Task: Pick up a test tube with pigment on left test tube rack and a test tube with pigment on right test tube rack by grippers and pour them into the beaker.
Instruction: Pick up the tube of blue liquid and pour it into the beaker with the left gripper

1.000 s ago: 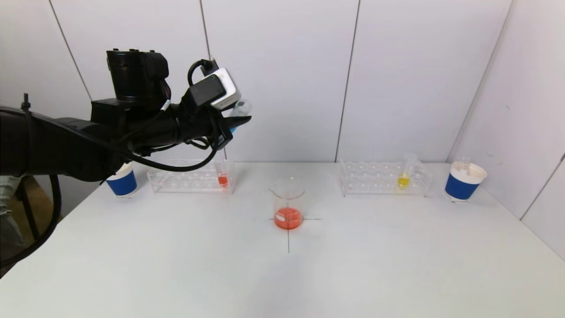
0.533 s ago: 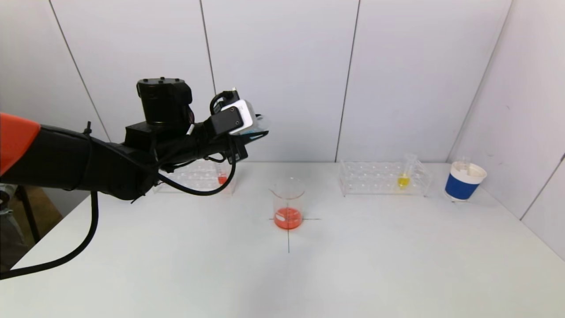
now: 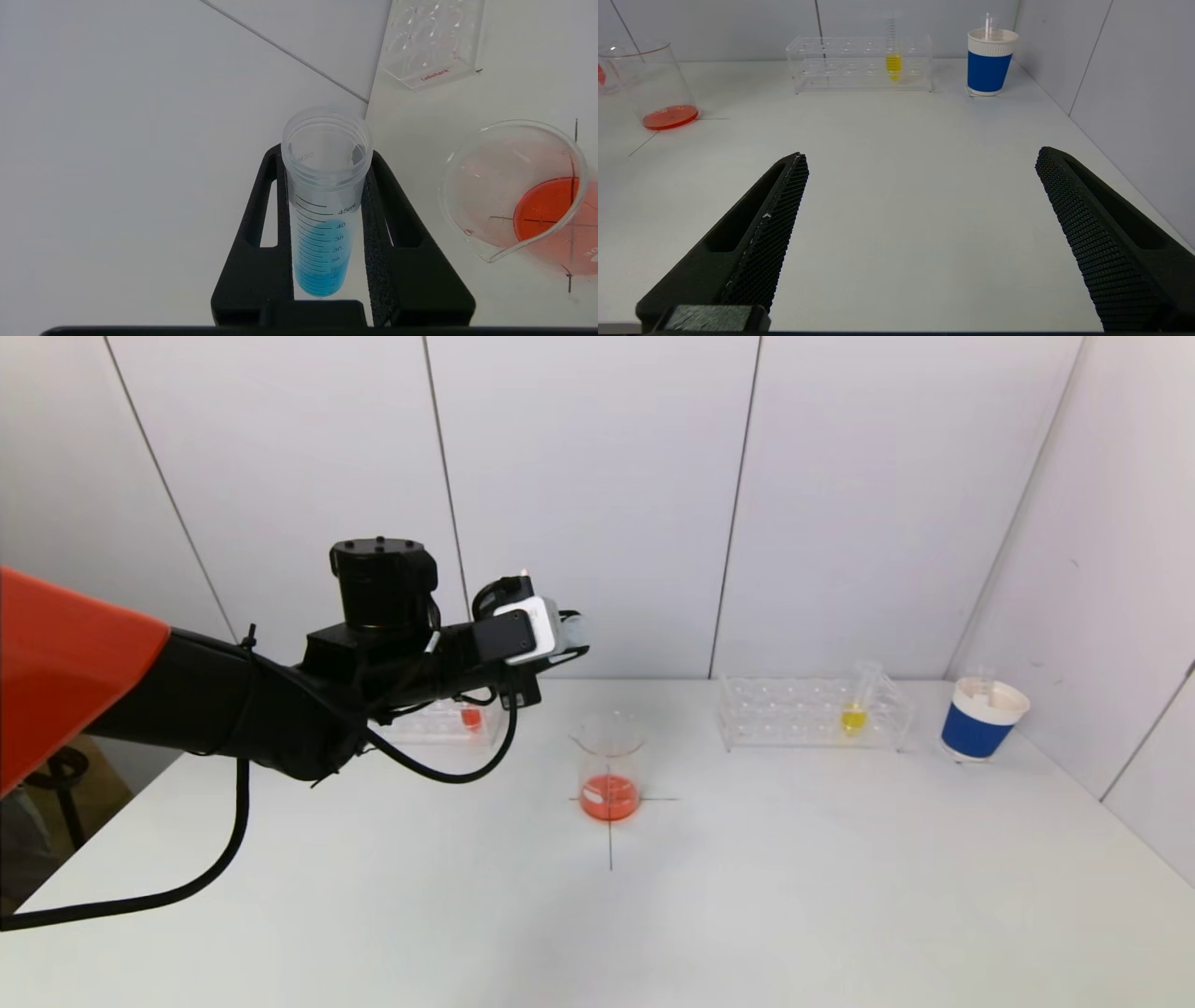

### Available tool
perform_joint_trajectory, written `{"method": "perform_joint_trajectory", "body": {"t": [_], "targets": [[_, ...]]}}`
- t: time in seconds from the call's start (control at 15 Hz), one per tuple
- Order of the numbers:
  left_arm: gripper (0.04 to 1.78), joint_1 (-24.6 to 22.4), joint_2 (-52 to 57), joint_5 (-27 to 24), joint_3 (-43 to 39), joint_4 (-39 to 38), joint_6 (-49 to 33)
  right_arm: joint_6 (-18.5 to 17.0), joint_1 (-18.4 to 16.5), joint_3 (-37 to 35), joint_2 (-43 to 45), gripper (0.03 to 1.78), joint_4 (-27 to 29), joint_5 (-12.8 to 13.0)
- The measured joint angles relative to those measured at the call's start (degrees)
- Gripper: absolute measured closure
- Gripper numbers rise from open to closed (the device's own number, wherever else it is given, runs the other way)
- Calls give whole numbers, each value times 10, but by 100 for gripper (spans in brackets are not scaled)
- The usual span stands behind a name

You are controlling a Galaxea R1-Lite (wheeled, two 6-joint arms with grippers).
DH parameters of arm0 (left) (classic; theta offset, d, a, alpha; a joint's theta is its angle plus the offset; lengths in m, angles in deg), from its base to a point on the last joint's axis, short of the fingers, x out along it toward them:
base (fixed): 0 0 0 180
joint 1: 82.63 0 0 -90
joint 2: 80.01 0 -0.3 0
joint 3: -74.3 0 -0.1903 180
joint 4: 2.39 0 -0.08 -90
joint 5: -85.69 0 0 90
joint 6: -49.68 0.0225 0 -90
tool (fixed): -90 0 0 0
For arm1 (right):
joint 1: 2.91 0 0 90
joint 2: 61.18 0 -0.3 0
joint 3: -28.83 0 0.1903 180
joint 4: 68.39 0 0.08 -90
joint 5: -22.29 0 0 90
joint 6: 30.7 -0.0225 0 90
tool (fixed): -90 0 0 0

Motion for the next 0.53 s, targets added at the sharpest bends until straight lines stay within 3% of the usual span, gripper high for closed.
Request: {"method": "perform_joint_trajectory", "body": {"t": [0.53], "targets": [[138,17,-32,-14,-19,-54,24,0,0,0,0,4,0,0]]}}
